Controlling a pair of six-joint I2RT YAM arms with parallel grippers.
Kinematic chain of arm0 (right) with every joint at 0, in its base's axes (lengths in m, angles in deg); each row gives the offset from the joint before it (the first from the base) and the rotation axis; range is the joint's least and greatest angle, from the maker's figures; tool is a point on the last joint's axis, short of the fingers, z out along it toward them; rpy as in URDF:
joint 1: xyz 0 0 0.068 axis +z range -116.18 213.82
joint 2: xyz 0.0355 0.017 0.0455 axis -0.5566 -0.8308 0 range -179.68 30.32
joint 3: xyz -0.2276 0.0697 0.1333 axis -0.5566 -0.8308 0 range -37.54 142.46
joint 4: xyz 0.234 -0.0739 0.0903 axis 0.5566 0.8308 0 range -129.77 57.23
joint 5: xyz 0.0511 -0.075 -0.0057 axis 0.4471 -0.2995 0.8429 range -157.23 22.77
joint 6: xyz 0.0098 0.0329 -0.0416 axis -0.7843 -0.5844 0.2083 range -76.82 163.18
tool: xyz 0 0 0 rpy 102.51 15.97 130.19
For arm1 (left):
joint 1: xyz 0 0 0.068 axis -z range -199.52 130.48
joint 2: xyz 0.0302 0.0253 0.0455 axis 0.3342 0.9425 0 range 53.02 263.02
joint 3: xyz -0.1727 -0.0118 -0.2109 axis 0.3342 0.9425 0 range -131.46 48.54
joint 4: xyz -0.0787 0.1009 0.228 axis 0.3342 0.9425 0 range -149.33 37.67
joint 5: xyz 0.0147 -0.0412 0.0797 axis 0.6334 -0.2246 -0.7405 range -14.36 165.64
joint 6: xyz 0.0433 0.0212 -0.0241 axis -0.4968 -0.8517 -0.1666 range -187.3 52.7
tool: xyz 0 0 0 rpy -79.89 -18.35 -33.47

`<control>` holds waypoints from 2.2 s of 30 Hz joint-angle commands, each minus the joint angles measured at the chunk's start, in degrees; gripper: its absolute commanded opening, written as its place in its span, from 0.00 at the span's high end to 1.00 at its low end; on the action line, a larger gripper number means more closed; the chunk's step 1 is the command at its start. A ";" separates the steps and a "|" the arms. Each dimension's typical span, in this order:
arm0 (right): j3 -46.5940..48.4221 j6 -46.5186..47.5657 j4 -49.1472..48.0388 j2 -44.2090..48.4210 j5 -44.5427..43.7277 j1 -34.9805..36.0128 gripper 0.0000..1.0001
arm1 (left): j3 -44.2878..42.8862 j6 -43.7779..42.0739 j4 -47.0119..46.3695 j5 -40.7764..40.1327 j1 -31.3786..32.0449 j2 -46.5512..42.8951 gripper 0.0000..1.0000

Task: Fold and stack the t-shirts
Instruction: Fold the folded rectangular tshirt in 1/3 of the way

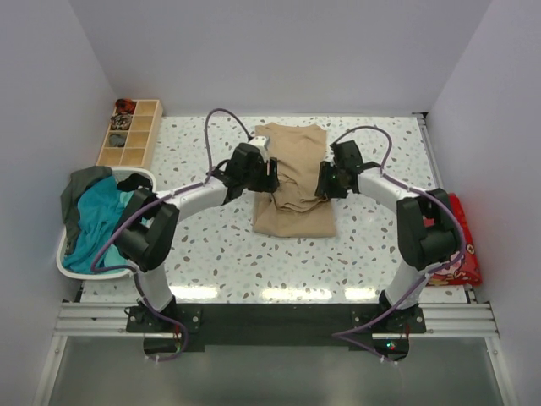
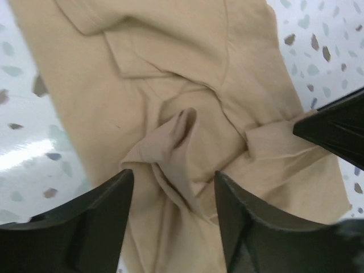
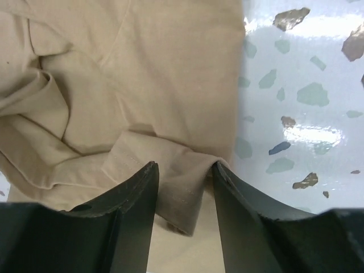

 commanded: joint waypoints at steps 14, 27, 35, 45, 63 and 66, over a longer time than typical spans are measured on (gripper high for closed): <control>-2.27 1.62 0.81 13.49 9.30 -1.04 0.45 | 9.52 -2.70 -5.98 17.22 -6.51 -11.35 0.29; -5.09 2.23 3.19 9.46 17.12 0.19 0.57 | 9.17 -2.08 -4.58 32.79 -2.47 -9.33 0.32; -4.13 2.50 2.32 6.03 19.94 0.55 0.57 | 6.10 -4.19 1.64 33.53 -1.50 -1.86 0.35; 0.79 4.25 0.91 -1.62 16.78 0.55 0.57 | 2.50 -5.24 2.63 15.50 -1.50 4.12 0.37; 15.73 3.99 -0.94 -13.39 5.17 -1.30 0.63 | 19.00 0.38 -2.38 10.92 -2.11 -5.53 0.37; 15.57 4.08 -1.11 -13.58 4.12 -1.56 0.63 | 23.49 3.36 -3.96 13.29 -1.68 -8.87 0.37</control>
